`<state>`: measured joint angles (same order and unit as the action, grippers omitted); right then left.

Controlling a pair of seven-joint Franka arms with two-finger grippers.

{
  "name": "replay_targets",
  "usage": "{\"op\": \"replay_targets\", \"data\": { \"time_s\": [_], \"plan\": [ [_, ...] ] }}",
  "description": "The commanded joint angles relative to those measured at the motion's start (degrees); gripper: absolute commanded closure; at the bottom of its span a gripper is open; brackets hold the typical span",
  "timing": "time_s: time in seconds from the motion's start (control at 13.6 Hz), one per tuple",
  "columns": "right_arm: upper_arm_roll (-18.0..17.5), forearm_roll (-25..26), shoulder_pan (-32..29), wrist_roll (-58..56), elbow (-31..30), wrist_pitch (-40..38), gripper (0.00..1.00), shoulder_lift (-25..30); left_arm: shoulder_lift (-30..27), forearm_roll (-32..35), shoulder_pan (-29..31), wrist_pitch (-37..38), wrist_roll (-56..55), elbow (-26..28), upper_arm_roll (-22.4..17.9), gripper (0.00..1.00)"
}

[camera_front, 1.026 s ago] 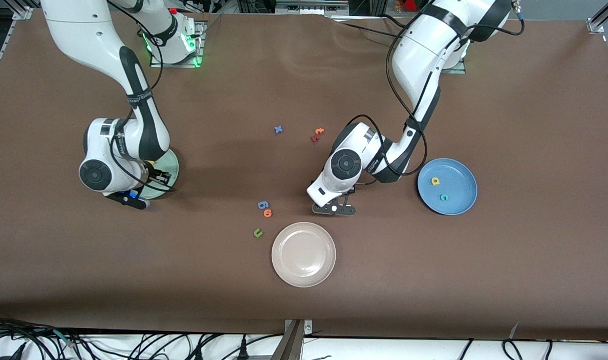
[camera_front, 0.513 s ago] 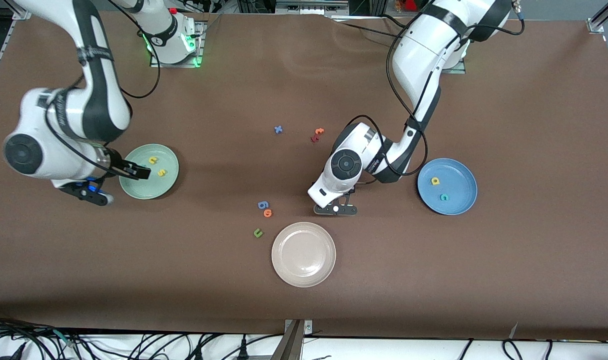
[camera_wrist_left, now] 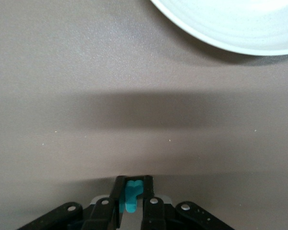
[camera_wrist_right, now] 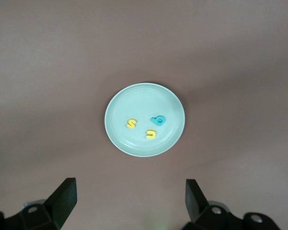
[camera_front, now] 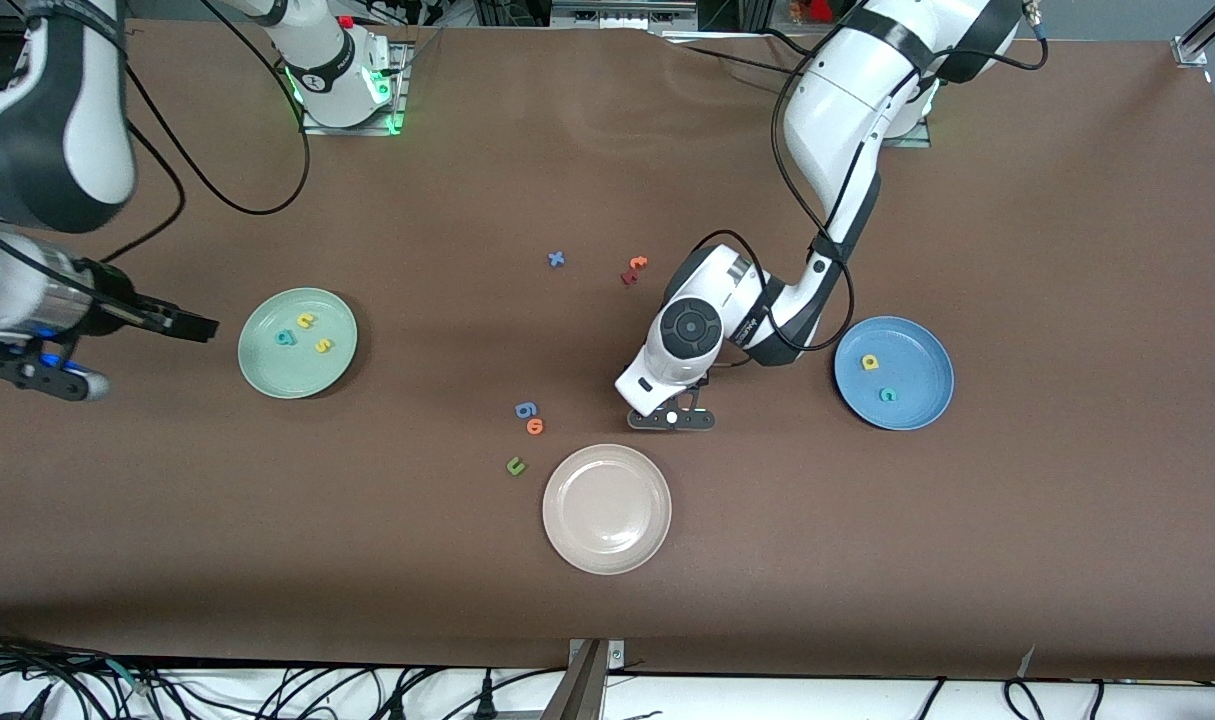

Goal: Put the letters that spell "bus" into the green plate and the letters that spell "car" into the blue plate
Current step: 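Grasp the teal letter with the left gripper while the right gripper withdraws, then carry the teal letter to the blue plate and open the left gripper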

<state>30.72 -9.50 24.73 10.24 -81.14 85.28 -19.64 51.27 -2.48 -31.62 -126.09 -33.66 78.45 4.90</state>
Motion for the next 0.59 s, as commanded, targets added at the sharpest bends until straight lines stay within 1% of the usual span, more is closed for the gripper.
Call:
{"op": "replay_targets", "data": {
  "time_s": [0.0, 0.07, 0.15, 0.29, 0.51],
  "plan": [
    [4.6, -3.8, 0.0, -8.7, 3.9, -3.6, 0.0, -0.8, 0.8, 0.7, 0.2, 0.4, -1.2, -1.0, -0.2, 0.87],
    [5.0, -3.3, 0.1, -12.0, 4.0, -3.8, 0.0, -0.7, 0.4, 0.6, 0.9, 0.7, -1.1, -1.0, -0.2, 0.87],
    [4.7, -3.3, 0.1, -12.9, 4.0, -3.9, 0.0, 0.0, 0.0, 0.6, 2.1, 2.2, -0.8, -1.4, -0.2, 0.87],
    [4.4, -3.2, 0.7, -12.0, 3.7, -3.8, 0.0, 0.4, -1.4, 0.9, 4.7, 7.1, 1.0, -2.0, -0.1, 0.9],
    [4.0, -3.3, 2.2, -3.6, 3.7, -3.7, 0.01, 0.4, -2.9, 0.9, 7.9, 11.3, 5.0, -1.9, -0.1, 0.91]
  ]
}}
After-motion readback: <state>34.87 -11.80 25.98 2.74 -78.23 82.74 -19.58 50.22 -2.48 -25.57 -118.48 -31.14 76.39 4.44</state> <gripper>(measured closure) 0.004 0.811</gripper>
